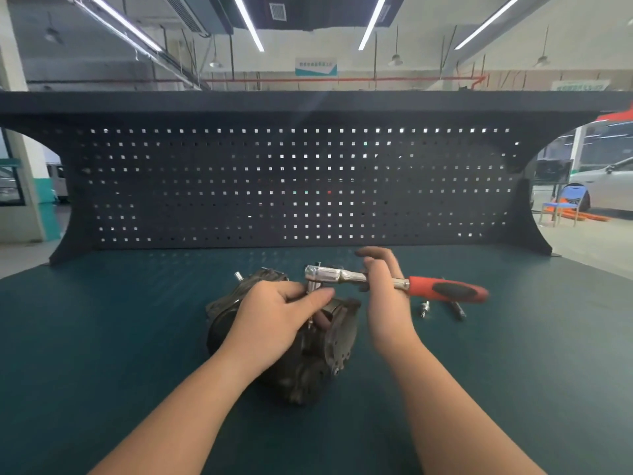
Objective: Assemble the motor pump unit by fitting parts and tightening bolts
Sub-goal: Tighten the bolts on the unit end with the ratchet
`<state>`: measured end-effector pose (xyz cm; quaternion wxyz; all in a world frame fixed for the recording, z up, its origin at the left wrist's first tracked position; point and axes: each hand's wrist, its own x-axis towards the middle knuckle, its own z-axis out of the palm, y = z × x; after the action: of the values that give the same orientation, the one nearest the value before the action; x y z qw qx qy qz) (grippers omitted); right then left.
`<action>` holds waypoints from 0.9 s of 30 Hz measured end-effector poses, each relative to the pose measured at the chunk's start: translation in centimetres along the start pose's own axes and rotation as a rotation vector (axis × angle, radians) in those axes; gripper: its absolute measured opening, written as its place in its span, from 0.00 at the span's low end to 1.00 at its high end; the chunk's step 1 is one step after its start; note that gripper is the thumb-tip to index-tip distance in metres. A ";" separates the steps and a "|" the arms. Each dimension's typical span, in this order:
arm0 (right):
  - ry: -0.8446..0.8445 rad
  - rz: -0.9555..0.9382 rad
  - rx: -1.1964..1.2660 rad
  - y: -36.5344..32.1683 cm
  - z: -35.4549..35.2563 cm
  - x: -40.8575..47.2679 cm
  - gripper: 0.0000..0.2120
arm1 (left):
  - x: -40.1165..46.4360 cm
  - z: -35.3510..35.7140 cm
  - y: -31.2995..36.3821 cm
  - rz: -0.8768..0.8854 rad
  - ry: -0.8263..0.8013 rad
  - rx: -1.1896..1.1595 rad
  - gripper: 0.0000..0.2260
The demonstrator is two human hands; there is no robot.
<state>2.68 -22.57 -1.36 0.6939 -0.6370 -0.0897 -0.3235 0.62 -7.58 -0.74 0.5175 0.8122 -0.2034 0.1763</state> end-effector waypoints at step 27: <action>0.097 -0.294 -0.044 0.2 0.2 -0.5 0.10 | -0.3 0.1 -0.3 0.054 0.019 -0.055 0.14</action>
<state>2.43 -22.19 -1.77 0.6284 -0.6157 -0.1413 -0.4540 0.53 -7.57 -1.14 0.5365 0.7902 -0.2252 0.1925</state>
